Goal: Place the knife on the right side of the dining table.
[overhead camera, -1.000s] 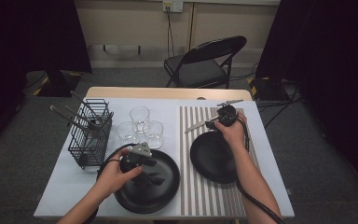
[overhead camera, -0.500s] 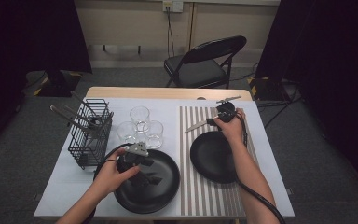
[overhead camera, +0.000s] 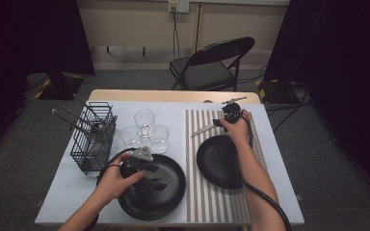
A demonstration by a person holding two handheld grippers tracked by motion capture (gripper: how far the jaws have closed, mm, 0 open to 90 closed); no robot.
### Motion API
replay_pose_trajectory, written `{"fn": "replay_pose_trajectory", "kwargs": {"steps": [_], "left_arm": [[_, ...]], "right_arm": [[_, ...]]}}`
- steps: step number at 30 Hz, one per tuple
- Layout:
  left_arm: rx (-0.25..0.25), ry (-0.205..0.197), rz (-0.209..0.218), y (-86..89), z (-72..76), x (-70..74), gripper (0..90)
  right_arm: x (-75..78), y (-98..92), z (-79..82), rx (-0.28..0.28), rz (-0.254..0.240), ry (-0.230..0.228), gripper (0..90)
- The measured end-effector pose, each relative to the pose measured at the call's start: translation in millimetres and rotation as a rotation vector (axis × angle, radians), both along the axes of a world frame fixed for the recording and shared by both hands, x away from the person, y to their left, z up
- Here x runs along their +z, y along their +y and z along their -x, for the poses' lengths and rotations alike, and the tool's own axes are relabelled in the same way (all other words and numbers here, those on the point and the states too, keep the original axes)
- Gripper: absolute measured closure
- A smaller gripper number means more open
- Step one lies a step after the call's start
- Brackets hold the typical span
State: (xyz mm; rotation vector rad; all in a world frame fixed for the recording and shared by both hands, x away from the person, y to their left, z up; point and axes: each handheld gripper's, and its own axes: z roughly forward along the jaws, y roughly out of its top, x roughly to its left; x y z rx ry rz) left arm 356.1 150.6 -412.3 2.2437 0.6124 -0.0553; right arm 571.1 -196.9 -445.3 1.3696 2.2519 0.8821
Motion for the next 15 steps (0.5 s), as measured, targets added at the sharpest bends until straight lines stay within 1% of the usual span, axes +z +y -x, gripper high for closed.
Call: {"fn": "replay_pose_trajectory", "kwargs": {"steps": [3,4,5,6,7,9,10,11,12,15], "left_arm": [[-0.004,-0.004,0.003,-1.1,0.5,0.6,20.5],[-0.014,-0.004,-0.027,-0.5,-0.1,2.9,20.5],[-0.003,-0.003,-0.006,-1.6,0.7,1.8,20.5],[-0.006,-0.001,-0.002,-1.7,0.7,1.9,20.5],[-0.002,-0.004,0.003,-1.8,0.8,1.6,20.5],[-0.008,0.002,-0.005,-1.1,0.4,2.2,20.5],[-0.008,0.001,0.002,-0.7,-0.1,1.5,20.5],[-0.005,0.003,0.000,-0.6,-0.3,1.2,20.5],[-0.004,0.004,0.002,-0.6,-0.6,0.6,20.5],[0.000,0.004,0.010,-0.9,-1.1,-0.4,20.5]], "right_arm": [[-0.7,-1.0,-4.7,-0.002,0.004,-0.002,39.5],[-1.0,-1.5,-6.3,-0.001,0.005,0.003,39.5],[-1.6,-1.9,-7.9,-0.008,0.009,0.003,39.5],[-1.9,-2.4,-9.4,-0.013,0.012,0.008,39.5],[-2.4,-3.7,-11.5,-0.010,0.013,0.001,40.2],[-2.8,-5.0,-14.2,-0.022,0.013,0.006,40.7],[-3.2,-5.7,-15.9,-0.021,0.005,0.003,41.3],[-3.5,-6.5,-17.4,-0.016,0.006,-0.001,41.9],[-3.5,-6.3,-18.2,-0.024,0.009,0.006,41.8],[-4.4,-6.9,-21.3,-0.020,0.008,0.006,41.6]]}}
